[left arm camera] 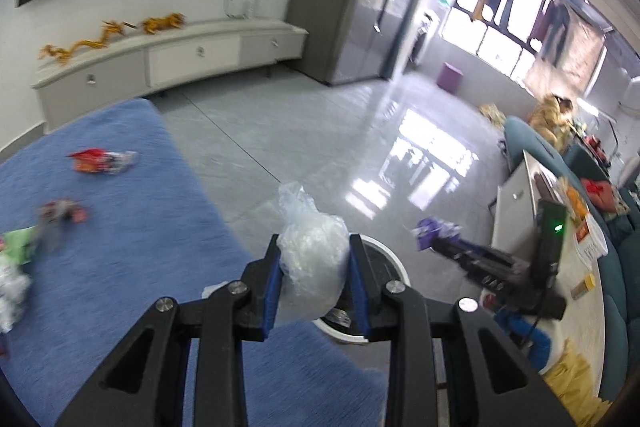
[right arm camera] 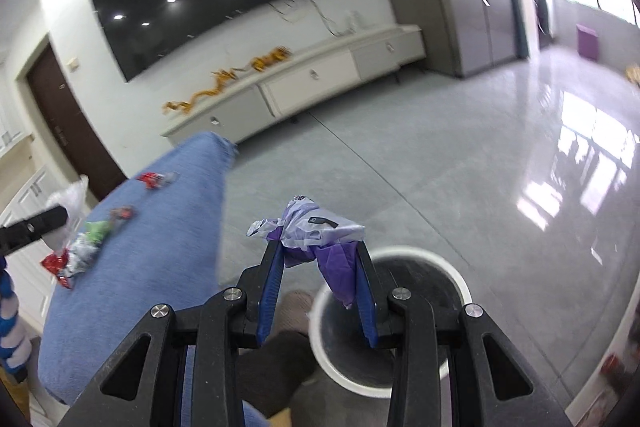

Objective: Collect trash
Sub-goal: 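Carry both items over the trash bin and open both tools to drop them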

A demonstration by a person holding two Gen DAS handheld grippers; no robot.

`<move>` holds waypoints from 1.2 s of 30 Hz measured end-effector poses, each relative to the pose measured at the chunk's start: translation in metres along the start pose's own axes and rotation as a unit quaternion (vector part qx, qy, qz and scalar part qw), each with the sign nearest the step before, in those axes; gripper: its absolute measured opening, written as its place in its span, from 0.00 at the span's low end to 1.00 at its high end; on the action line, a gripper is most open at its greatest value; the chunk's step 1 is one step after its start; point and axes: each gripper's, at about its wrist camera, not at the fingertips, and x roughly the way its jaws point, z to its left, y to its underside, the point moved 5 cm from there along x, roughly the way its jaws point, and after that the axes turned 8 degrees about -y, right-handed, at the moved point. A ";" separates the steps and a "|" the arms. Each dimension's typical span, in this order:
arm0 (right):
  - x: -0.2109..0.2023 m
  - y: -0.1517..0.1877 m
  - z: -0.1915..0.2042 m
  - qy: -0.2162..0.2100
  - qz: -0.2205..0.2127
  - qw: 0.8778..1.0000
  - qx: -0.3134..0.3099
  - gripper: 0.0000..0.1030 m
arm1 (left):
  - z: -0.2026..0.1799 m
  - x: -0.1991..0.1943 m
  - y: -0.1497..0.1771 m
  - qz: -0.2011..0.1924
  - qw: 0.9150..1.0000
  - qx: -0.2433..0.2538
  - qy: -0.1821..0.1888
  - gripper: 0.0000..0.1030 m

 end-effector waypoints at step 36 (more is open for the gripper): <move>0.033 0.041 -0.083 0.061 0.058 0.992 0.097 0.52 | -0.073 0.085 -0.008 0.062 0.994 0.012 0.089 0.56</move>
